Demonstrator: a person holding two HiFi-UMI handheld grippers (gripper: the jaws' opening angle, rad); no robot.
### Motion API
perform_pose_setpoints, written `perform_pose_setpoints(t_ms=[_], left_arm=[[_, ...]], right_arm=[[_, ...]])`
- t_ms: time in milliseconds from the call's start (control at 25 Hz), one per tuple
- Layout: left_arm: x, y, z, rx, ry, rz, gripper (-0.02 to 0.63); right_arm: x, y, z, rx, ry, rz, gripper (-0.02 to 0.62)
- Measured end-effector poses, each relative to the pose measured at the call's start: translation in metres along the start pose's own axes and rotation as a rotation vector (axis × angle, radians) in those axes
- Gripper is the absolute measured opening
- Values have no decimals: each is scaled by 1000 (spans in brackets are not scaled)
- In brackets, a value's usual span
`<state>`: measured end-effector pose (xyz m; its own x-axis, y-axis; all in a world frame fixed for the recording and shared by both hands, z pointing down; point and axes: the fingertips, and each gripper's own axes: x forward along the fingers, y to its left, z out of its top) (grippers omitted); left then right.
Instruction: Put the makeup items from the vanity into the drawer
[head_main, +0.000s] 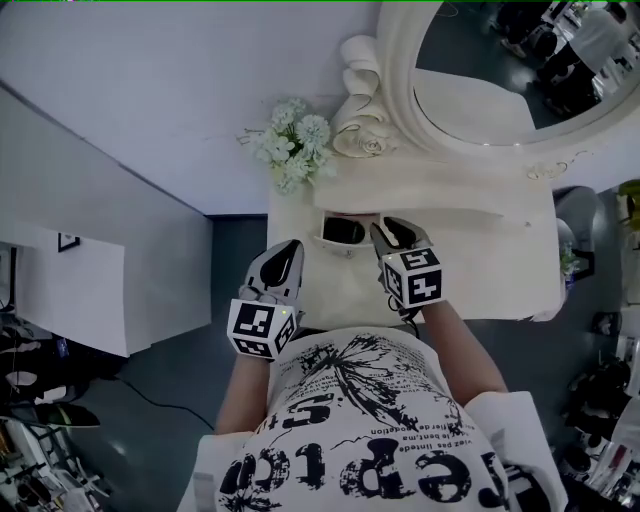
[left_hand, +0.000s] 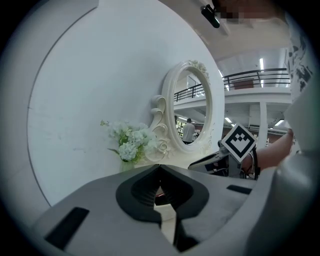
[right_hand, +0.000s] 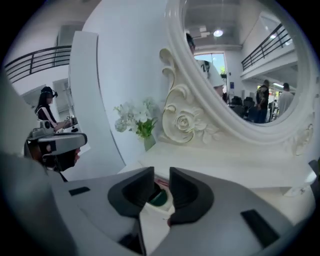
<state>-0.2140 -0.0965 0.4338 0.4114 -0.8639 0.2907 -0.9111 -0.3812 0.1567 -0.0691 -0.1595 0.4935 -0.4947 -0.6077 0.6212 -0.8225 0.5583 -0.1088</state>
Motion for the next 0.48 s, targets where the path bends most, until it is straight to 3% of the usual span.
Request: perform_pose_setpoints(t_ms=[80,160,480], left_arm=[[6,-7,9,18,-14,-16,20],[12,-12,18,33,-32,-28,20],[29,-36,44,77,-64,-44,20]], right_arm=[[-15,-9,10,1,-81,-55,60],[-29,-18,19,-5,-143,-97,36],[-82,-31,41,-89,-380,-120,18]])
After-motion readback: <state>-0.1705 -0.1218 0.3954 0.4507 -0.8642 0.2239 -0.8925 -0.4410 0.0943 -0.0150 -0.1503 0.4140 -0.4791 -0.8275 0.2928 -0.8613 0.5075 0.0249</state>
